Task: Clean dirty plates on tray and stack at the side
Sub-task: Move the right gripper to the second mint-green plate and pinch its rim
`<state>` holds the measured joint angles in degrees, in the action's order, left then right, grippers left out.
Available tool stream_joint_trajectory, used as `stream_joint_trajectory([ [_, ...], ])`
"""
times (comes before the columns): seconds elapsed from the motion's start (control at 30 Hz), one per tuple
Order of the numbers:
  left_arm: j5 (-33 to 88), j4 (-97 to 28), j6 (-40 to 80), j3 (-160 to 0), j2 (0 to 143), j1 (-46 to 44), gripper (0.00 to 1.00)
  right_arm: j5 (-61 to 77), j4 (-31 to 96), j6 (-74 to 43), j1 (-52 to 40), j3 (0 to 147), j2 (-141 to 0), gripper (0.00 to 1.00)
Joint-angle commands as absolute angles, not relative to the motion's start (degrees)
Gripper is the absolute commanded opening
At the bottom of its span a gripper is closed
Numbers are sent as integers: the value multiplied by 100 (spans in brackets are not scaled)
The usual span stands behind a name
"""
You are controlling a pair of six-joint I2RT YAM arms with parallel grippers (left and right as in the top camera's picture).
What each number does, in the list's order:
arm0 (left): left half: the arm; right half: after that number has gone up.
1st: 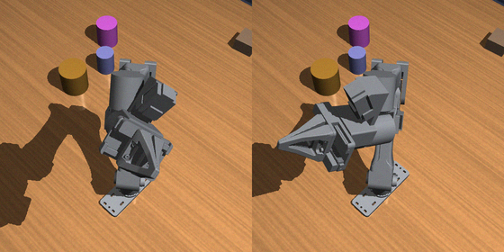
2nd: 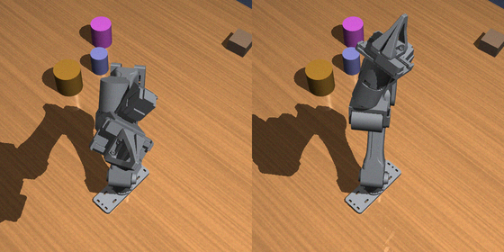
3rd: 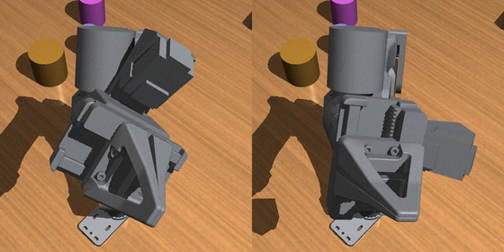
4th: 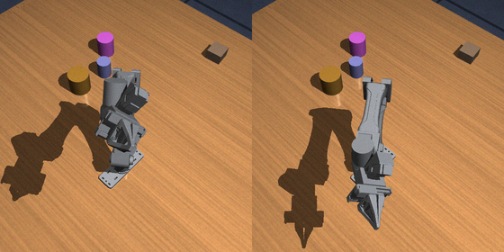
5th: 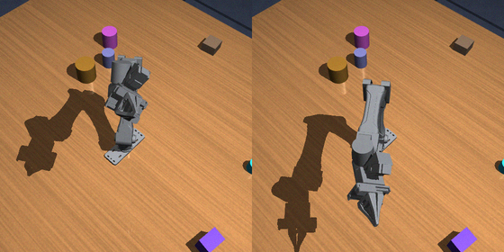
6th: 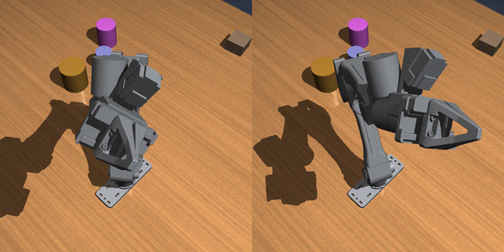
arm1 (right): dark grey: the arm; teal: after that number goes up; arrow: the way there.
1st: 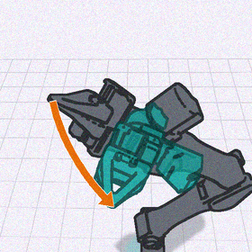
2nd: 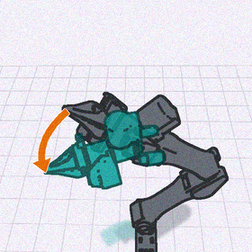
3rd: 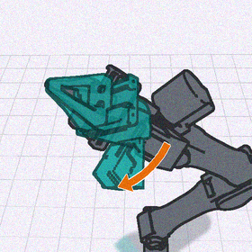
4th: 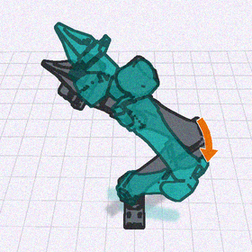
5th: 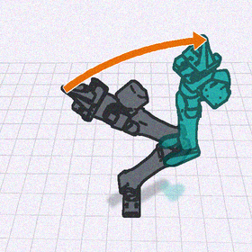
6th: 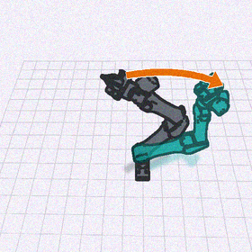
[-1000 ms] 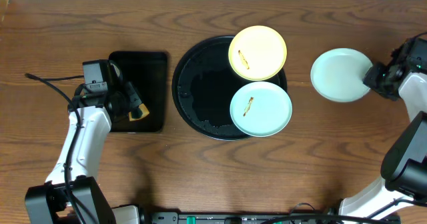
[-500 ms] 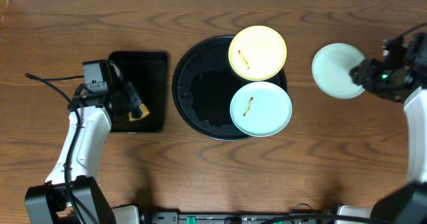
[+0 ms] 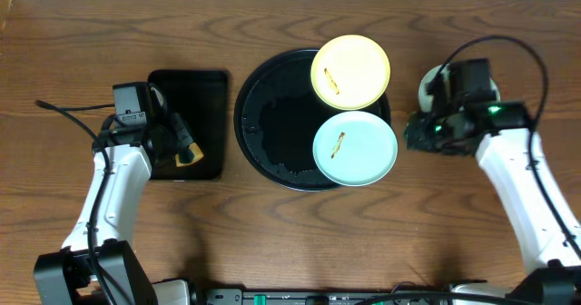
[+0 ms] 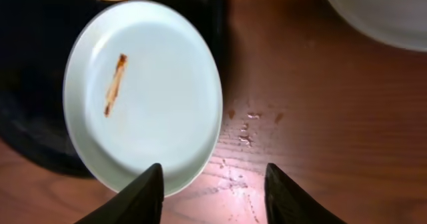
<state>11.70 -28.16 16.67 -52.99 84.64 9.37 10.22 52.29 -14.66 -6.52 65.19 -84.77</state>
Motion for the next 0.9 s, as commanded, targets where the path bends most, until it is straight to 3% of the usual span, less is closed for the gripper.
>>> stream_joint_trajectory([
  [0.0,1199,-2829,1619,-5347,8493,956,8,773,4871,-2021,-790,6066,-8547,39],
  [0.1,1199,-2832,1619,-5347,8493,956,8,773,4276,-2268,-801,5612,-8547,29],
  [0.33,1199,-2847,1616,-5347,8493,956,9,797,3151,-2383,-810,4866,-8547,24],
  [0.87,1199,-2847,1619,-5347,8493,956,10,792,2670,-2440,-1216,4512,-8552,30],
])
